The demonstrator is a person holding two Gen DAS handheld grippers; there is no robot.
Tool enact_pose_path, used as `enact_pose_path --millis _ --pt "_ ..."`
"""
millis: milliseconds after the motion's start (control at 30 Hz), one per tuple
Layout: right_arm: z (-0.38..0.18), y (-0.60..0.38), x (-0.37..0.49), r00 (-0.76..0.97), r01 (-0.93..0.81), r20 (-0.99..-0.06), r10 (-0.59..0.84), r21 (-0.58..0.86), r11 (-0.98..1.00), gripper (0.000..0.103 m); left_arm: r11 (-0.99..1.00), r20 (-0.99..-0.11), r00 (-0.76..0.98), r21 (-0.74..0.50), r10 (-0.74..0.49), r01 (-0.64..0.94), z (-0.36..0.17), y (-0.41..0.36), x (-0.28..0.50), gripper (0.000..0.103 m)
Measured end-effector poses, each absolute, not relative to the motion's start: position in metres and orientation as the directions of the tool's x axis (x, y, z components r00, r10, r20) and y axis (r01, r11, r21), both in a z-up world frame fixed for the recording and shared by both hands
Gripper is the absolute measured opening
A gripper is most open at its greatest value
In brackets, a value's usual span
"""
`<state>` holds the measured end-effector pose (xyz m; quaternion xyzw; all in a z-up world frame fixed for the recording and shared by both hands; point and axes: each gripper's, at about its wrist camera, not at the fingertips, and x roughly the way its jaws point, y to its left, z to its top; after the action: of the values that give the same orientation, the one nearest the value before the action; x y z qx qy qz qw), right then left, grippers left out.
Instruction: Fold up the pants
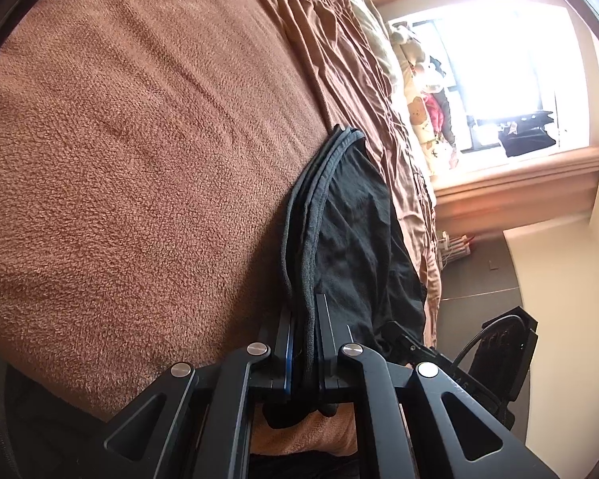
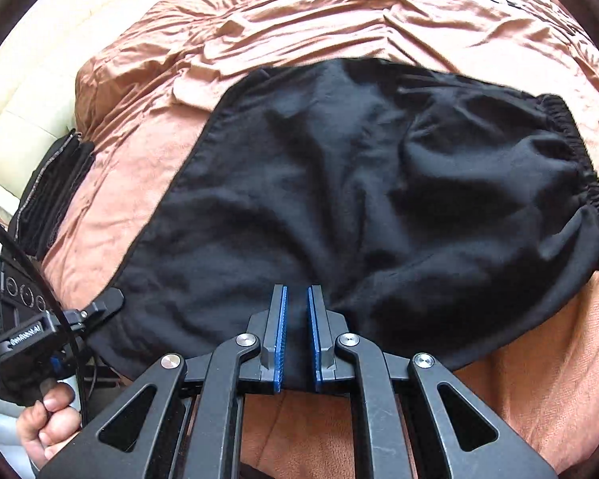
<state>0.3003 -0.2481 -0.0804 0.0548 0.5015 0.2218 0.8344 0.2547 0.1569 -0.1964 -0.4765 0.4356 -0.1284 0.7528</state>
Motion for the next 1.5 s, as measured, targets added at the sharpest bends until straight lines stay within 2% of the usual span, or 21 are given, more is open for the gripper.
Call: enact_pose_path --millis 167,667,1100,1500 --pt "-0.068 -0.254 0.309 0.446 -0.301 -0.793 0.415 0.304 0.904 0.007 0.529 -0.558 0.572 -0.815 -0.601 -0.238 -0.199 0.152 0.259 0.008" --pt "-0.084 -0.246 0.318 0.452 -0.257 -0.797 0.401 0.314 0.914 0.007 0.527 -0.558 0.549 -0.817 -0.622 -0.234 -0.205 0.145 0.279 0.009" --pt "-0.106 -0.259 0.297 0.433 -0.226 -0.768 0.471 0.414 0.882 0.007 0.529 -0.469 0.601 -0.844 -0.647 -0.090 -0.145 0.126 0.285 0.006" --pt "-0.098 -0.308 0.285 0.413 -0.227 -0.705 0.576 0.533 0.815 0.007 0.570 -0.451 0.590 -0.821 -0.670 0.019 -0.100 0.079 0.304 0.006"
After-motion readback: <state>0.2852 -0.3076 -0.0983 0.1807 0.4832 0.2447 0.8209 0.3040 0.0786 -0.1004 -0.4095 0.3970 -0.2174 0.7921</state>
